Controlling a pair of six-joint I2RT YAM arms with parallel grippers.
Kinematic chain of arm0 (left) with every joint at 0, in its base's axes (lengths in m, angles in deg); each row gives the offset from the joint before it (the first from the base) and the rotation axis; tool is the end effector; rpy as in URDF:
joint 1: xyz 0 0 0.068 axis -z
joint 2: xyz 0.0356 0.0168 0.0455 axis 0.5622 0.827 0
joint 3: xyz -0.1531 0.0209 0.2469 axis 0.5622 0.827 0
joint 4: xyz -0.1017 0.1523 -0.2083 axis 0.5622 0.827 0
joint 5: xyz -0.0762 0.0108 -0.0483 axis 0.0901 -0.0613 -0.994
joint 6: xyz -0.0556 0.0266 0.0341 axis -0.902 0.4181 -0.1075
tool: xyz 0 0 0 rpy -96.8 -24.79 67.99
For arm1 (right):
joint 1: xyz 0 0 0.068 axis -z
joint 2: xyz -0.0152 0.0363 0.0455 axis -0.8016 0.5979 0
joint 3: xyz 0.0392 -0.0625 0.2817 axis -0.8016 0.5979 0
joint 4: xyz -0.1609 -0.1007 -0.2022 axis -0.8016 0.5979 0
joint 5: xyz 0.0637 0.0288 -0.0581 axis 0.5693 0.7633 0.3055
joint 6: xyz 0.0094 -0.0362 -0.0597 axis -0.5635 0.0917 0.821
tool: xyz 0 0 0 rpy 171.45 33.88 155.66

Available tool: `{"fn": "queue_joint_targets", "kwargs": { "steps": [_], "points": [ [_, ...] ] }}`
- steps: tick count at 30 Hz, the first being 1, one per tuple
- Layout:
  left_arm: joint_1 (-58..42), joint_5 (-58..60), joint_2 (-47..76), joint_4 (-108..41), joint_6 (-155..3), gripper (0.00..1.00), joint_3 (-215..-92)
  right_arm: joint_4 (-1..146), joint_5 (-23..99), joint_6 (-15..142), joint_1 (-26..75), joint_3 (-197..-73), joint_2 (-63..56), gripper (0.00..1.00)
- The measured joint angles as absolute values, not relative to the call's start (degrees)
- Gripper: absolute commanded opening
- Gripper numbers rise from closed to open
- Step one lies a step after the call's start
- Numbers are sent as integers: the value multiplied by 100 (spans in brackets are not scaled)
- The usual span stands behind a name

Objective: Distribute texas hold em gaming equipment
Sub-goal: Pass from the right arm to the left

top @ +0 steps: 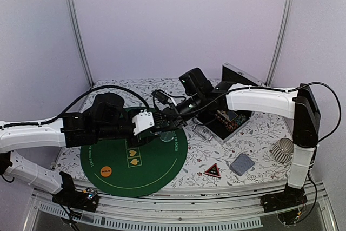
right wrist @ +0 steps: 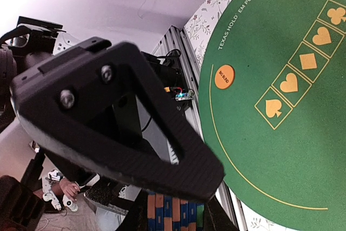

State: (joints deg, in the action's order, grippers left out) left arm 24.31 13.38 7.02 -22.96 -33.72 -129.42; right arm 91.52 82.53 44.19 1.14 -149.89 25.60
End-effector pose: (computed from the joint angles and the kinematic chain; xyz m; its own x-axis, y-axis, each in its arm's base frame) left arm 0.1577 -0.2496 0.2813 0.1986 0.6400 -0.7422 0.8313 0.2912 0.4735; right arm 0.2518 0.3981 0.2773 -0.7265 -0.4965 -0.4751 -0.6018 0.1259 0.7886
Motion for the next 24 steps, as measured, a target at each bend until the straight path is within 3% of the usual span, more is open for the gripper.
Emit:
{"fn": "queue_joint_targets", "kwargs": {
  "steps": [3,5,7,11,15,21,24],
  "points": [
    [2440,1330,702,-2281,-3374,43,-12942,9123,8266,4416,110,-15019,2610,2],
    [2442,1295,693,-2276,-3379,26,-12940,9101,8268,4419,110,-15052,2614,2],
    [2444,1299,665,-2283,-3385,2,-12940,9104,8286,4430,116,-15080,2614,2],
    [2444,1299,639,-2279,-3457,0,-12940,9101,8292,4438,114,-15089,2614,3],
    [2446,1279,606,-2263,-3671,0,-12923,9110,8290,4392,114,-15089,2614,38],
    [2455,1323,457,-2053,-4950,0,-12746,9139,8089,4491,114,-15089,2616,68],
    [2455,1365,381,-1951,-5628,0,-12527,9160,7960,4572,149,-15087,2616,88]
  ]
}}
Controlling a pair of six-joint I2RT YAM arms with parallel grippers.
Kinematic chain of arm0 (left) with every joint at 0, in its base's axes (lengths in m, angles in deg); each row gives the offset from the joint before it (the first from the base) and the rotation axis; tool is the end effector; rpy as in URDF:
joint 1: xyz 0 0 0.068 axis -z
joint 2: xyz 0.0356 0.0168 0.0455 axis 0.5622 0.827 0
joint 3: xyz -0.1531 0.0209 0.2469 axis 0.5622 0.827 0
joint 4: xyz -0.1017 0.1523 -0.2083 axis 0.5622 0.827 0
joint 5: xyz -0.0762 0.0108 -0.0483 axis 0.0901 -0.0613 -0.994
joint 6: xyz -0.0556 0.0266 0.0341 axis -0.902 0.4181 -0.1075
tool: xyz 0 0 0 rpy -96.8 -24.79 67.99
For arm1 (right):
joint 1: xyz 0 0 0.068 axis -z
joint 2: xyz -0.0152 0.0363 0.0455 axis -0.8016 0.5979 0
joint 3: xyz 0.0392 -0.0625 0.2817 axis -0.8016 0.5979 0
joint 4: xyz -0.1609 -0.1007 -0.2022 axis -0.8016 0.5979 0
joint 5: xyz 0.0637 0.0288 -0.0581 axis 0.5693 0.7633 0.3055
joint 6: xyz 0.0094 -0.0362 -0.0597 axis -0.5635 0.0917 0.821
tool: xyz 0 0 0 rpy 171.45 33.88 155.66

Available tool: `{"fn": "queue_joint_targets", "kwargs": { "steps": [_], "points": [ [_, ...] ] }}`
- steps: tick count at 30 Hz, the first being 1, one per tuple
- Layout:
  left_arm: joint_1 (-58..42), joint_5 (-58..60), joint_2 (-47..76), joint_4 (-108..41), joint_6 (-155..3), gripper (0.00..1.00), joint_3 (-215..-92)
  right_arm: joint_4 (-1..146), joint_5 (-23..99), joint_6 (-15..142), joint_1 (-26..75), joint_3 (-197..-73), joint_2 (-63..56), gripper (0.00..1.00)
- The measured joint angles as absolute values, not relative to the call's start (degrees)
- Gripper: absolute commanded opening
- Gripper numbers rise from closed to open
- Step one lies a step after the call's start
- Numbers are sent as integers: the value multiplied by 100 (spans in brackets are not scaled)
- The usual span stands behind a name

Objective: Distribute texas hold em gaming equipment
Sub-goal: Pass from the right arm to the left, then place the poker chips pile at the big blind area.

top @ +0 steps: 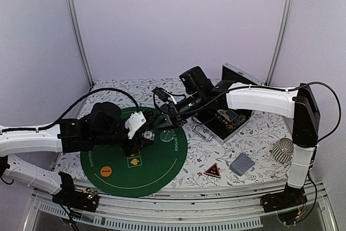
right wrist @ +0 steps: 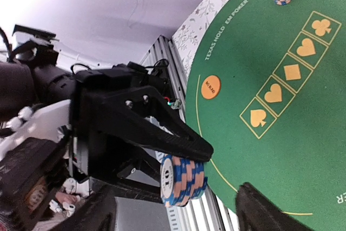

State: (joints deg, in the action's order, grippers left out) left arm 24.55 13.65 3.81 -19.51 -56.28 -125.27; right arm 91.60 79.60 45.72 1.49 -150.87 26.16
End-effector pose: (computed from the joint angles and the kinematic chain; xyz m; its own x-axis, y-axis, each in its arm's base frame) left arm 0.1464 -0.2329 0.2618 -0.1676 0.5359 -0.8275 0.8497 0.5041 0.1544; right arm 0.2588 0.3994 0.2773 -0.7177 -0.4748 -0.5093 -0.6372 0.1531 0.7553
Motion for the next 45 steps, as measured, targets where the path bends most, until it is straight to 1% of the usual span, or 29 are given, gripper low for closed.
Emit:
{"fn": "queue_joint_targets", "kwargs": {
  "steps": [3,10,14,20,25,32,38,41,45],
  "points": [
    [2455,1483,306,-1806,-6519,0,-12197,9193,7761,4646,206,-15050,2612,100],
    [2490,2128,354,-1251,-9116,0,-11329,9377,7267,4886,324,-14698,2450,99],
    [2521,2442,444,-884,-10106,0,-10971,9434,7062,5026,348,-14407,2171,99],
    [2698,2527,333,-480,-11101,0,-10472,9453,6869,5214,348,-14036,1819,99],
    [2864,2652,169,-296,-11640,0,-10422,9458,6819,5321,348,-13845,1775,99],
    [3439,3124,634,-45,-12189,0,-10628,9455,6806,5369,348,-13773,1720,99],
    [3662,3338,798,69,-12580,26,-10691,9451,6801,5374,348,-13767,1694,99],
    [3695,3358,798,75,-12727,33,-10689,9447,6801,5376,348,-13721,1692,99],
    [3751,3378,787,106,-12854,37,-10689,9455,6791,5396,348,-13655,1690,99]
  ]
}}
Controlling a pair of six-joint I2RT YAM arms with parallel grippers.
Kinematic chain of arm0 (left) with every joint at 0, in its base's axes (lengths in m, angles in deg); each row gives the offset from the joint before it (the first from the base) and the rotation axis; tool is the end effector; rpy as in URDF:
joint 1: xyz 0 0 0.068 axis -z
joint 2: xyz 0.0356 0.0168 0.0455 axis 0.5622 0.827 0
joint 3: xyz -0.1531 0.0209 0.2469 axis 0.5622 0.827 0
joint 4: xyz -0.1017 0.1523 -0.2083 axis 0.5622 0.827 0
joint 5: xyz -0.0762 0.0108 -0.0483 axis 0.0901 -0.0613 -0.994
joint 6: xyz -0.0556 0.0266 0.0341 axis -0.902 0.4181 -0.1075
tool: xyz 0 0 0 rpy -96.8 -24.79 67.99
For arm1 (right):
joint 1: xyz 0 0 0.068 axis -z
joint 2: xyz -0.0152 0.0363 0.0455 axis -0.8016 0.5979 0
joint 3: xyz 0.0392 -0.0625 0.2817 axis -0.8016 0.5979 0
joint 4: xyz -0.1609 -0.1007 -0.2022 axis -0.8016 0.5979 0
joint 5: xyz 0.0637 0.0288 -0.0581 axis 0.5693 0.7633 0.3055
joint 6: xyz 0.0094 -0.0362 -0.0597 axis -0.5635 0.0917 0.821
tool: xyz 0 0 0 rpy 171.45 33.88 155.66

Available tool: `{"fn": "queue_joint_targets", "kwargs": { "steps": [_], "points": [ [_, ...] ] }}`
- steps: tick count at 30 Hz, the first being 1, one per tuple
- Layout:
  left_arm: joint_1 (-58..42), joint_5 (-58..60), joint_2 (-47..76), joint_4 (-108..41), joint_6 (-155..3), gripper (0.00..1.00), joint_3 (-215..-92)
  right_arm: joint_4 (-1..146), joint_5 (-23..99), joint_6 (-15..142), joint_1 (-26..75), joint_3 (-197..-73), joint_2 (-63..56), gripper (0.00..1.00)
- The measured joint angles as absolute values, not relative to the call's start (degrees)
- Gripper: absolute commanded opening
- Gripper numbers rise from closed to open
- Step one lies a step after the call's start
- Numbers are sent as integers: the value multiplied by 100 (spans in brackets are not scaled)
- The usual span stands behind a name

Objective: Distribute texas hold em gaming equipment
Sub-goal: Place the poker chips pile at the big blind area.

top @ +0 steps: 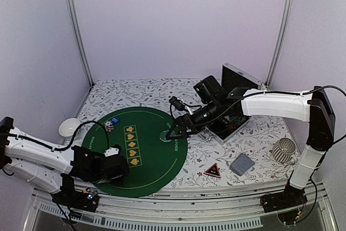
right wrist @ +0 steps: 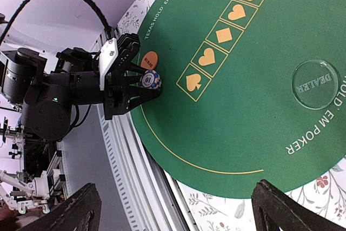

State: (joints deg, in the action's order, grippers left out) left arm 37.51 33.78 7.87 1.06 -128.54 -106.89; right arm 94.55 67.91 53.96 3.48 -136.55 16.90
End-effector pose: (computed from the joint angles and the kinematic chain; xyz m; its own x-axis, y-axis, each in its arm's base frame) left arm 0.0792 -0.1635 0.1196 -0.8820 0.0514 -0.4684 0.0838 0.9953 -0.0486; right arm 0.2450 0.3443 0.2493 -0.6975 -0.4829 -0.5294 -0.7071 0.3441 0.6177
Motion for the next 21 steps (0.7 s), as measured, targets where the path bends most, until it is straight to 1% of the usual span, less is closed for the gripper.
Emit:
{"fn": "queue_joint_targets", "kwargs": {
  "steps": [2,3,8,11,17,21],
  "points": [
    [3795,3386,787,124,-12904,45,-10689,9453,6771,5413,352,-13653,1683,99],
    [3817,3393,785,132,-12923,47,-10689,9453,6762,5426,355,-13653,1674,99],
    [3887,3376,776,183,-12996,54,-10689,9451,6745,5455,405,-13653,1622,99],
    [3928,3365,748,239,-13042,61,-10695,9451,6738,5455,440,-13655,1598,99],
    [3970,3220,547,589,-13144,66,-10726,9451,6740,5457,481,-13655,1591,99],
    [3979,3168,514,1013,-13105,71,-10964,9455,6738,5457,523,-13655,1585,99]
  ]
}}
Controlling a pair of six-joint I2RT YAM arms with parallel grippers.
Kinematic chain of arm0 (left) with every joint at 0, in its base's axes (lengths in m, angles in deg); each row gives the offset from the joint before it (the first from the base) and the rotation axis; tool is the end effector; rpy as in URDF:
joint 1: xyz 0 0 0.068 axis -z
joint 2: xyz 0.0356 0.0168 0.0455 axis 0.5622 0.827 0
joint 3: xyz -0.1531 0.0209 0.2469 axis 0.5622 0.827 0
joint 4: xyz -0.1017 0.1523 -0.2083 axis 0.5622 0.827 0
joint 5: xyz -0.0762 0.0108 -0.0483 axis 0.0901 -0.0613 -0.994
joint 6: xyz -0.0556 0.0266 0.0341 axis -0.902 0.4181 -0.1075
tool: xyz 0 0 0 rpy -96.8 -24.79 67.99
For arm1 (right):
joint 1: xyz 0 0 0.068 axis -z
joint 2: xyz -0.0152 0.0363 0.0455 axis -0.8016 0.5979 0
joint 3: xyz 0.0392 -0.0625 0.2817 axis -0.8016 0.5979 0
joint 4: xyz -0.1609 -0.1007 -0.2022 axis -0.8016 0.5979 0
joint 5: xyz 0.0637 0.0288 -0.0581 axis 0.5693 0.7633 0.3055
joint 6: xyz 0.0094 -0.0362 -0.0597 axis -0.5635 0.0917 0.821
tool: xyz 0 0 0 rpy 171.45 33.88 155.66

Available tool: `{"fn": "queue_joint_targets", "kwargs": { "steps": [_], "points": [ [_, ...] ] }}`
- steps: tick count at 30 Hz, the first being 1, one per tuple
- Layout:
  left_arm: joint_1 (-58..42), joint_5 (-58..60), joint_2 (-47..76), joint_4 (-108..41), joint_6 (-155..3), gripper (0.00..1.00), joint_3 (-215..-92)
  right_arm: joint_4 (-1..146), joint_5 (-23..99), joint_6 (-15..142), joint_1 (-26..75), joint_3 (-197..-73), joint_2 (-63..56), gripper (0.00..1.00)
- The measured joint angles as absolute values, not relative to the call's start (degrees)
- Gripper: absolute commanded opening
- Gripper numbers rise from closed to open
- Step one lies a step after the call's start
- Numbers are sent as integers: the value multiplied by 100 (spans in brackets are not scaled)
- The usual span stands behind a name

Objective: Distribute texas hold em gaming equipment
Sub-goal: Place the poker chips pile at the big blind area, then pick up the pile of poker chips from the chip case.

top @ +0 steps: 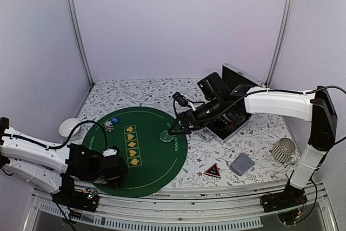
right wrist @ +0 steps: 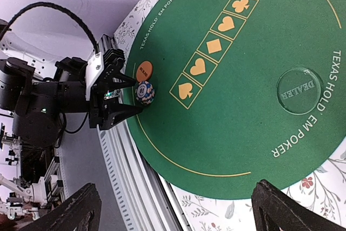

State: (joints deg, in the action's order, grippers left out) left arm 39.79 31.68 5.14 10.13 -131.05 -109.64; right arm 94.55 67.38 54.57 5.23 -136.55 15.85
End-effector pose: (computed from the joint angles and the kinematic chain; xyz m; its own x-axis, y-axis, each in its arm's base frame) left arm 0.0685 -0.1592 0.1346 -0.9062 0.0722 -0.4167 0.0902 0.9957 -0.0234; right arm 0.2541 0.3346 0.2564 -0.6980 -0.4558 -0.5523 -0.7120 0.3596 0.6032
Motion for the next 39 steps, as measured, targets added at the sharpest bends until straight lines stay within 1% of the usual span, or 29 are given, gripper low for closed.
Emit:
{"fn": "queue_joint_targets", "kwargs": {
  "steps": [5,10,13,18,20,22,26,28,32,39],
  "points": [
    [3983,3255,359,1278,-12690,78,-11565,9486,6644,5463,606,-13657,1465,99],
    [3922,3470,-150,1310,-11953,84,-12164,9786,6224,5621,873,-13679,1196,99],
    [3614,3544,-376,1256,-11363,87,-12518,10120,5619,5780,1255,-13679,990,99],
    [2840,3509,-483,1007,-10399,92,-12816,10874,3785,6080,1834,-13692,938,99],
    [2473,3424,-483,904,-10121,95,-12818,11239,3029,6207,1972,-13723,1095,94],
    [2106,3295,-470,779,-9807,98,-12818,11547,2445,6305,2029,-13789,1351,86],
    [1590,2991,-384,421,-9356,98,-12811,12078,1639,6550,2040,-13880,1994,71],
    [1435,2814,-290,233,-9166,98,-12794,12266,1407,6661,2038,-13909,2221,65],
    [1225,2543,-30,-21,-8871,98,-12730,12609,1219,6825,2016,-14151,2404,60],
    [973,2228,219,-320,-8543,98,-12636,12861,1141,6915,1725,-14610,2520,55]
  ]
}}
